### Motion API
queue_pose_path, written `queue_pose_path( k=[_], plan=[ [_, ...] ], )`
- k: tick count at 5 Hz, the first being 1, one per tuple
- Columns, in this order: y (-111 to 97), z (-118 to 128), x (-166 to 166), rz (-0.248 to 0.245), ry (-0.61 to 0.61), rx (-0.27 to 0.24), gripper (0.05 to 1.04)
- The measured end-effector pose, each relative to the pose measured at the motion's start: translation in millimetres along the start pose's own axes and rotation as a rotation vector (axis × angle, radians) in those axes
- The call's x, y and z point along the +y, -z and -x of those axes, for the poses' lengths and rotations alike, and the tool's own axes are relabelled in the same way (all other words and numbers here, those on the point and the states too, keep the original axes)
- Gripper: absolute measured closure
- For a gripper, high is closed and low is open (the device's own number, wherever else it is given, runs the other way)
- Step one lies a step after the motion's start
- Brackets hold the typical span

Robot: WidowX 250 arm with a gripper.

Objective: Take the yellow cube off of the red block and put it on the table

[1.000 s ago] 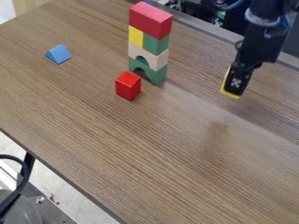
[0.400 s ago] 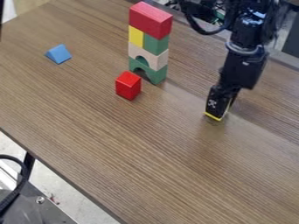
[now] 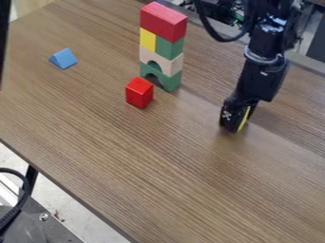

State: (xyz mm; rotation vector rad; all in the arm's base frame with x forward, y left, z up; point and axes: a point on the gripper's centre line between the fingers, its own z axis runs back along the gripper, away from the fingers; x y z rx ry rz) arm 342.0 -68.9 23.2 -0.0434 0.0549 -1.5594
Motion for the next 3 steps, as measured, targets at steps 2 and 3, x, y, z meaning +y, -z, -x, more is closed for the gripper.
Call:
queue_pose_path(
  k=[2,3],
  plan=[
    [-24.6,-0.9,-0.5,-0.012,-0.021,-0.061,0.084],
    [-75.5,-0.1,6.6,-0.086,-0.017,-0.124,0.084]
  ],
)
